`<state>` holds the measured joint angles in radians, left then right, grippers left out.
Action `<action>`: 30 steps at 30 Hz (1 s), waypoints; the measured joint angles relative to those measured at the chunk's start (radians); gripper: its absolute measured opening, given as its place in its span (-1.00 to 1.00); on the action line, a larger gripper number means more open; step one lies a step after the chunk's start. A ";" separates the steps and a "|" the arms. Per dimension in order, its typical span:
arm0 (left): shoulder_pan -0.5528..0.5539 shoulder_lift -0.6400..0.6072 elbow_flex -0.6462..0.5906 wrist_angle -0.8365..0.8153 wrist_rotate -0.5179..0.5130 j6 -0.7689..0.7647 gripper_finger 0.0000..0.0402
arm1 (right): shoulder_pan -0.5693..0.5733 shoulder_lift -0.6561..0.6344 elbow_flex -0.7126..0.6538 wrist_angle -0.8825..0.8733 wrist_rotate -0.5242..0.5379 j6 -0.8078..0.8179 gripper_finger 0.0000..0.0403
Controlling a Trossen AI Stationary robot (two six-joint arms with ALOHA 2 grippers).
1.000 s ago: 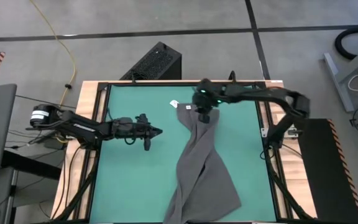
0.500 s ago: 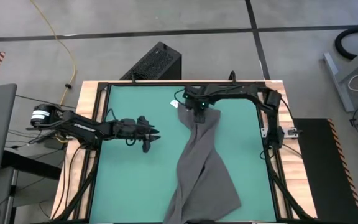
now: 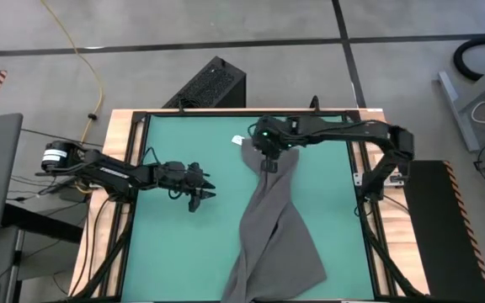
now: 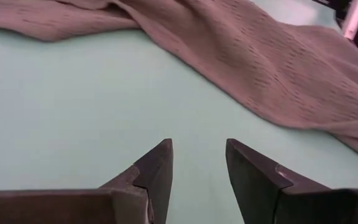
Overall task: Roll towel into tight, uniform cylinder
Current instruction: Fold the gray towel
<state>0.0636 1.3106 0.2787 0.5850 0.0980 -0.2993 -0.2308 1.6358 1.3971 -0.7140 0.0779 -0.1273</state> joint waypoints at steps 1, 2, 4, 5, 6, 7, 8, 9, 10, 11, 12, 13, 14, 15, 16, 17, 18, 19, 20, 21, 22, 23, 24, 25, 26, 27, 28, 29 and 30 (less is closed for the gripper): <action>-0.008 0.000 0.000 0.000 0.001 0.000 -0.31 | 0.005 -0.004 -0.013 0.006 -0.014 0.007 -0.87; -0.016 0.000 0.000 0.000 0.000 0.000 -0.31 | 0.013 0.000 -0.027 0.012 -0.025 0.007 -0.82; -0.031 0.000 0.000 0.001 -0.004 0.000 -0.31 | 0.028 0.024 -0.048 0.025 -0.032 -0.015 -0.70; -0.038 0.000 0.000 0.001 -0.006 0.000 -0.31 | 0.033 0.044 -0.050 0.022 -0.036 -0.030 -0.63; -0.044 0.000 0.000 0.001 -0.009 0.000 -0.31 | 0.037 0.064 -0.050 0.019 -0.037 -0.043 -0.56; -0.050 0.000 0.000 0.001 -0.013 0.000 -0.31 | 0.039 0.085 -0.050 0.016 -0.038 -0.054 -0.49; -0.056 0.000 0.000 0.001 -0.018 0.000 -0.31 | 0.039 0.107 -0.050 0.016 -0.038 -0.064 -0.42; -0.061 0.000 0.000 0.001 -0.024 0.000 -0.31 | 0.033 0.127 -0.050 0.018 -0.038 -0.078 -0.35; -0.066 0.000 0.000 0.001 -0.030 0.000 -0.31 | 0.027 0.148 -0.050 0.021 -0.038 -0.093 -0.29; -0.070 0.000 0.000 0.002 -0.035 0.001 -0.31 | 0.017 0.164 -0.050 0.027 -0.034 -0.105 -0.23; -0.073 0.000 0.000 0.002 -0.040 0.001 -0.31 | 0.003 0.182 -0.051 0.045 -0.027 -0.112 -0.18; -0.074 0.000 0.000 0.002 -0.048 0.001 -0.31 | -0.012 0.197 -0.051 0.084 -0.025 -0.115 -0.14; -0.075 0.000 0.000 0.003 -0.056 0.001 -0.31 | -0.028 0.209 -0.051 0.136 -0.023 -0.117 -0.11; -0.075 0.000 0.000 0.003 -0.065 0.001 -0.31 | -0.045 0.221 -0.051 0.190 -0.022 -0.123 -0.09; -0.075 0.000 0.000 0.004 -0.077 0.001 -0.31 | -0.061 0.233 -0.051 0.240 -0.019 -0.135 -0.07; -0.075 0.000 0.000 0.005 -0.086 0.001 -0.31 | -0.078 0.242 -0.051 0.288 -0.018 -0.148 -0.06; -0.074 0.000 0.000 0.006 -0.093 0.001 -0.31 | -0.096 0.257 -0.047 0.327 -0.018 -0.163 -0.06; -0.074 0.000 0.000 0.008 -0.098 0.000 -0.31 | -0.111 0.274 -0.036 0.347 -0.019 -0.176 -0.05; -0.074 0.000 0.000 0.010 -0.104 0.000 -0.31 | -0.127 0.295 -0.018 0.350 -0.020 -0.185 -0.06; -0.074 0.000 0.000 0.010 -0.109 0.000 -0.31 | -0.143 0.319 0.003 0.343 -0.022 -0.194 -0.06; -0.074 0.000 0.000 0.009 -0.112 0.000 -0.31 | -0.156 0.341 0.025 0.331 -0.023 -0.203 -0.06; -0.074 0.000 0.000 0.009 -0.111 -0.001 -0.31 | -0.168 0.368 0.051 0.315 -0.024 -0.213 -0.06; -0.074 0.000 0.000 0.009 -0.112 -0.005 -0.31 | -0.179 0.394 0.081 0.300 -0.025 -0.219 -0.06; -0.074 0.000 0.000 0.009 -0.112 -0.008 -0.31 | -0.187 0.417 0.110 0.283 -0.026 -0.220 -0.06; -0.074 0.000 0.000 0.009 -0.113 -0.009 -0.31 | -0.194 0.444 0.142 0.255 -0.026 -0.222 -0.06; -0.074 0.000 0.000 0.009 -0.113 -0.009 -0.31 | -0.198 0.470 0.176 0.226 -0.026 -0.223 -0.06; -0.074 0.000 0.000 0.009 -0.114 -0.009 -0.31 | -0.199 0.493 0.209 0.198 -0.026 -0.223 -0.06; -0.074 0.000 0.000 0.009 -0.115 -0.009 -0.31 | -0.199 0.520 0.243 0.160 -0.026 -0.226 -0.07; -0.074 0.000 0.000 0.009 -0.123 -0.010 -0.31 | -0.198 0.544 0.276 0.120 -0.027 -0.234 -0.08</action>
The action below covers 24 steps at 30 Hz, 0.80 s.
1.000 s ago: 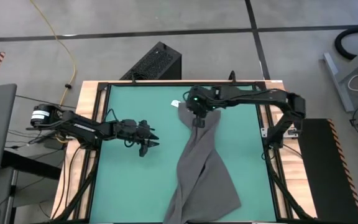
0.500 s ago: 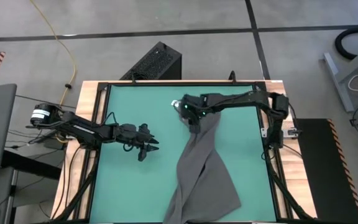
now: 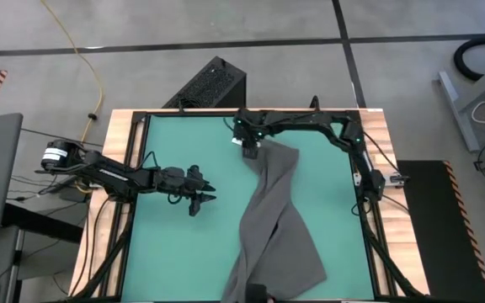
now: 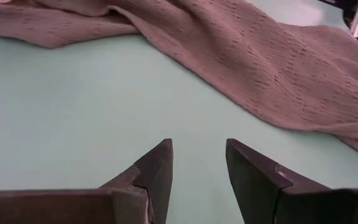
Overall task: Roll towel into tight, uniform cylinder
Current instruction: Fold the gray towel
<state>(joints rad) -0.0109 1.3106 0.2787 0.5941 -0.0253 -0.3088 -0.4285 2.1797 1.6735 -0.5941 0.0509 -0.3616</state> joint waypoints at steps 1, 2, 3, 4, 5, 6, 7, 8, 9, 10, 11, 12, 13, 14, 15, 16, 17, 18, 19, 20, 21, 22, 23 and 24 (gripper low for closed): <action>0.000 0.000 0.000 -0.001 -0.008 0.000 -0.31 | 0.002 0.022 0.031 -0.038 0.001 -0.003 -0.10; 0.000 0.000 0.000 -0.001 -0.012 0.000 -0.31 | 0.006 0.046 0.060 -0.071 0.001 -0.006 -0.13; 0.000 0.000 0.000 -0.001 -0.014 -0.001 -0.31 | 0.011 0.063 0.093 -0.106 0.016 -0.007 -0.17; 0.000 0.000 0.000 -0.001 -0.014 -0.001 -0.31 | 0.015 0.067 0.117 -0.140 0.035 -0.010 -0.22; 0.000 0.000 0.000 -0.001 -0.014 -0.001 -0.31 | 0.019 0.069 0.134 -0.167 0.038 -0.020 -0.30; 0.000 0.000 0.000 -0.001 -0.016 -0.001 -0.31 | 0.022 0.069 0.142 -0.180 0.032 -0.034 -0.40; 0.000 0.000 0.000 -0.001 -0.019 -0.001 -0.31 | 0.028 0.069 0.147 -0.185 0.029 -0.043 -0.52; 0.000 0.000 0.000 -0.001 -0.024 0.000 -0.31 | 0.034 0.062 0.152 -0.187 0.027 -0.050 -0.66; 0.000 0.000 0.000 -0.001 -0.024 0.000 -0.31 | 0.040 0.051 0.155 -0.195 0.026 -0.055 -0.81; 0.000 0.000 0.000 -0.001 -0.024 0.000 -0.31 | 0.048 0.040 0.160 -0.205 0.023 -0.059 -0.88; 0.000 0.000 0.000 -0.001 -0.024 0.000 -0.31 | 0.054 0.023 0.166 -0.213 0.019 -0.058 -0.91; 0.000 0.000 0.000 -0.001 -0.024 0.000 -0.31 | 0.060 -0.001 0.170 -0.216 0.008 -0.057 -0.91; 0.000 0.000 0.000 -0.001 -0.024 0.000 -0.31 | 0.066 -0.025 0.171 -0.217 -0.005 -0.057 -0.91; 0.000 0.000 0.000 -0.001 -0.024 0.000 -0.31 | 0.073 -0.052 0.172 -0.218 -0.018 -0.058 -0.91; 0.000 0.000 0.000 -0.004 -0.024 0.000 -0.31 | 0.080 -0.083 0.172 -0.220 -0.033 -0.057 -0.92; 0.000 0.000 0.000 -0.006 -0.023 0.000 -0.31 | 0.087 -0.112 0.172 -0.223 -0.049 -0.058 -0.93; 0.000 0.000 0.000 -0.006 -0.019 -0.001 -0.31 | 0.095 -0.144 0.172 -0.223 -0.059 -0.057 -0.94; 0.000 0.000 0.000 -0.006 -0.013 0.000 -0.31 | 0.103 -0.177 0.172 -0.222 -0.067 -0.057 -0.94; 0.000 0.000 0.000 -0.006 -0.011 0.000 -0.31 | 0.114 -0.215 0.171 -0.218 -0.078 -0.057 -0.95; 0.000 0.000 0.000 -0.006 -0.008 0.000 -0.31 | 0.125 -0.255 0.171 -0.208 -0.083 -0.054 -0.95; 0.000 0.000 0.000 -0.006 -0.008 0.000 -0.31 | 0.135 -0.296 0.171 -0.199 -0.093 -0.051 -0.95; 0.000 0.000 0.000 -0.006 -0.008 0.001 -0.31 | 0.146 -0.335 0.171 -0.187 -0.103 -0.051 -0.95; 0.000 0.000 0.000 -0.006 -0.008 0.004 -0.31 | 0.157 -0.375 0.172 -0.175 -0.113 -0.050 -0.95; 0.000 0.000 0.000 -0.006 -0.008 0.010 -0.31 | 0.169 -0.413 0.172 -0.161 -0.116 -0.050 -0.95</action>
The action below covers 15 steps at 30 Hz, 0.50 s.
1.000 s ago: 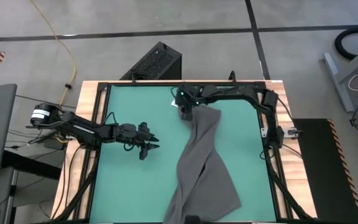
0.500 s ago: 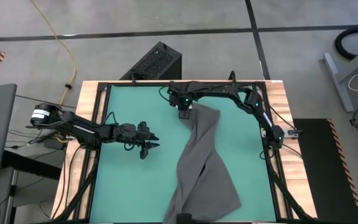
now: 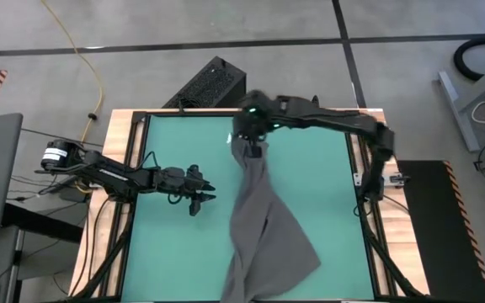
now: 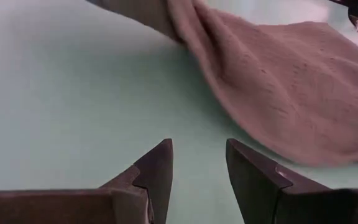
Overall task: Roll towel into tight, uniform cylinder
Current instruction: Fold the gray towel
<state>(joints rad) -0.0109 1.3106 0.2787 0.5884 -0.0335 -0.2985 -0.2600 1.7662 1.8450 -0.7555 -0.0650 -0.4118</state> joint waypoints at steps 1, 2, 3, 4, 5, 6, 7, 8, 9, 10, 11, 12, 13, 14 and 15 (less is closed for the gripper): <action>0.000 0.000 0.000 0.000 0.000 0.004 -0.31 | 0.011 -0.036 0.000 0.016 0.000 0.000 -0.95; 0.000 0.000 0.000 0.002 0.000 0.007 -0.31 | 0.023 -0.072 0.000 0.041 0.001 0.001 -0.95; 0.000 0.000 0.000 0.005 0.000 0.011 -0.31 | 0.034 -0.108 0.000 0.070 0.003 0.004 -0.96; 0.000 0.000 0.000 0.008 0.000 0.017 -0.31 | 0.043 -0.142 0.000 0.101 0.006 0.010 -0.95; 0.000 0.000 0.000 0.011 0.000 0.021 -0.31 | 0.049 -0.176 0.000 0.137 0.008 0.019 -0.96; 0.000 0.000 0.000 0.012 0.000 0.025 -0.31 | 0.054 -0.211 0.000 0.177 0.009 0.026 -0.96; 0.000 0.000 0.000 0.013 0.000 0.025 -0.31 | 0.059 -0.242 0.000 0.214 0.009 0.034 -0.96; 0.000 0.000 0.000 0.014 0.000 0.025 -0.31 | 0.062 -0.271 0.000 0.253 0.009 0.042 -0.96; 0.000 0.000 0.000 0.014 0.000 0.025 -0.31 | 0.065 -0.298 0.000 0.292 0.011 0.047 -0.96; 0.000 0.000 0.000 0.014 0.000 0.025 -0.31 | 0.064 -0.322 0.000 0.330 0.010 0.048 -0.96; 0.000 0.000 0.000 0.015 0.000 0.025 -0.31 | 0.064 -0.346 0.000 0.365 0.010 0.048 -0.96; 0.000 0.000 0.000 0.015 0.000 0.024 -0.31 | 0.064 -0.365 0.000 0.395 0.010 0.048 -0.96; 0.000 0.000 0.000 0.015 0.000 0.024 -0.31 | 0.064 -0.384 0.000 0.414 0.010 0.048 -0.96; 0.000 0.000 0.000 0.015 0.000 0.024 -0.31 | 0.064 -0.401 0.000 0.417 0.010 0.049 -0.96; 0.000 0.000 0.000 0.015 0.000 0.022 -0.31 | 0.063 -0.414 0.001 0.410 0.010 0.054 -0.96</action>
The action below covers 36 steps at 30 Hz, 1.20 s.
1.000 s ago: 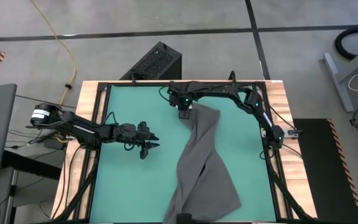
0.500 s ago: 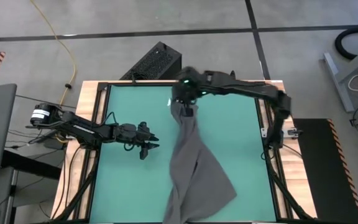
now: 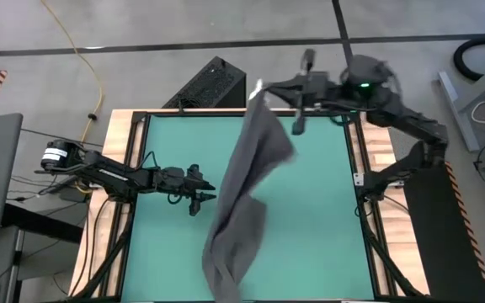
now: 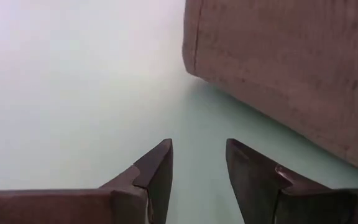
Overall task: Roll towel into tight, uniform cylinder
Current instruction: Fold the gray towel
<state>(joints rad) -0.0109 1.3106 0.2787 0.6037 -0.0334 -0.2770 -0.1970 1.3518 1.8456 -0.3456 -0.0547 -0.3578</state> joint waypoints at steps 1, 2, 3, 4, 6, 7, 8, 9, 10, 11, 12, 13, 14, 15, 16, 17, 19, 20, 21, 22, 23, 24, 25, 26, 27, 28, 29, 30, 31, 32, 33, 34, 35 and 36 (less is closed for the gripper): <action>0.000 0.000 0.000 0.000 0.000 -0.002 -0.31 | -0.003 -0.011 0.001 -0.014 0.000 0.008 -0.96; 0.000 0.000 0.000 0.000 0.000 -0.004 -0.31 | -0.008 -0.019 0.001 -0.040 0.001 0.018 -0.96; 0.000 0.000 0.000 0.000 0.000 -0.005 -0.31 | -0.012 -0.023 0.001 -0.076 -0.001 0.027 -0.96; 0.000 0.000 0.000 0.000 0.000 -0.005 -0.31 | -0.017 -0.025 0.001 -0.116 0.000 0.038 -0.96; 0.000 0.000 0.000 0.000 0.000 -0.005 -0.31 | -0.022 -0.020 0.000 -0.204 0.000 0.044 -0.96; 0.000 0.000 0.000 0.001 0.000 -0.005 -0.31 | -0.026 -0.012 -0.001 -0.241 0.003 0.045 -0.96; 0.000 0.000 0.000 0.001 0.000 -0.005 -0.31 | -0.029 -0.006 -0.001 -0.260 0.004 0.050 -0.96; 0.000 0.000 0.000 0.001 0.000 -0.005 -0.31 | -0.033 0.001 -0.002 -0.267 0.004 0.063 -0.96; 0.000 0.000 0.000 0.002 0.000 -0.005 -0.31 | -0.036 0.011 -0.002 -0.264 0.004 0.075 -0.96; 0.000 0.000 0.000 0.005 0.000 -0.005 -0.31 | -0.038 0.017 -0.002 -0.256 0.004 0.079 -0.96; 0.000 0.000 0.000 0.014 0.000 -0.006 -0.31 | -0.042 0.022 -0.002 -0.244 0.004 0.080 -0.96; 0.000 0.000 0.000 0.026 0.001 -0.006 -0.31 | -0.046 0.028 -0.002 -0.227 0.006 0.080 -0.96; 0.000 0.000 0.000 0.038 0.003 -0.006 -0.31 | -0.051 0.031 -0.002 -0.208 0.006 0.080 -0.96; 0.000 -0.003 0.000 0.043 0.002 -0.005 -0.31 | -0.059 0.037 -0.002 -0.183 0.005 0.080 -0.96; 0.000 -0.009 0.000 0.043 0.002 -0.002 -0.31 | -0.066 0.043 -0.002 -0.150 0.005 0.080 -0.96; 0.000 -0.017 0.000 0.042 0.001 0.004 -0.31 | -0.075 0.045 -0.002 -0.111 0.003 0.081 -0.96; 0.004 -0.040 0.000 0.036 -0.016 0.017 -0.31 | -0.097 0.058 -0.002 -0.002 0.001 0.101 -0.96; 0.008 -0.053 0.001 0.029 -0.024 0.025 -0.31 | -0.105 0.061 -0.002 0.071 -0.005 0.116 -0.96; 0.012 -0.068 0.001 0.020 -0.034 0.030 -0.31 | -0.115 0.062 -0.002 0.141 -0.027 0.134 -0.96; 0.016 -0.079 0.001 0.019 -0.044 0.033 -0.31 | -0.127 0.064 -0.002 0.206 -0.060 0.156 -0.96; 0.022 -0.092 0.001 0.016 -0.056 0.039 -0.31 | -0.137 0.071 -0.002 0.281 -0.085 0.180 -0.96; 0.026 -0.108 0.001 0.006 -0.068 0.046 -0.31 | -0.144 0.076 -0.001 0.363 -0.122 0.211 -0.96; 0.030 -0.123 0.001 0.003 -0.080 0.050 -0.31 | -0.152 0.077 -0.001 0.430 -0.165 0.253 -0.96; 0.035 -0.135 0.001 0.005 -0.093 0.056 -0.31 | -0.160 0.078 -0.001 0.483 -0.208 0.294 -0.96; 0.039 -0.149 0.001 0.003 -0.108 0.061 -0.31 | -0.165 0.084 -0.001 0.540 -0.256 0.336 -0.96; 0.042 -0.165 0.001 -0.004 -0.119 0.066 -0.31 | -0.165 0.086 -0.001 0.589 -0.306 0.379 -0.96; 0.045 -0.181 0.001 -0.013 -0.131 0.072 -0.31 | -0.164 0.083 -0.001 0.618 -0.362 0.427 -0.96; 0.048 -0.197 0.001 -0.021 -0.138 0.076 -0.31 | -0.165 0.081 -0.001 0.638 -0.421 0.468 -0.96; 0.051 -0.213 0.001 -0.033 -0.141 0.082 -0.31 | -0.165 0.074 -0.001 0.647 -0.469 0.497 -0.96; 0.052 -0.231 0.001 -0.053 -0.143 0.085 -0.31 | -0.162 0.064 0.000 0.640 -0.514 0.516 -0.96; 0.053 -0.246 0.001 -0.062 -0.145 0.088 -0.31 | -0.156 0.055 0.004 0.624 -0.557 0.529 -0.96; 0.053 -0.262 0.001 -0.070 -0.145 0.091 -0.31 | -0.149 0.043 0.011 0.607 -0.594 0.539 -0.96; 0.053 -0.277 0.001 -0.085 -0.148 0.096 -0.31 | -0.145 0.028 0.017 0.583 -0.634 0.542 -0.96; 0.053 -0.293 0.001 -0.097 -0.148 0.098 -0.31 | -0.140 0.012 0.023 0.557 -0.666 0.541 -0.96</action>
<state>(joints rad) 0.0417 1.0179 0.2794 0.5067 -0.1815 -0.1788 -0.3372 1.3642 1.8689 0.2118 -0.7204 0.1837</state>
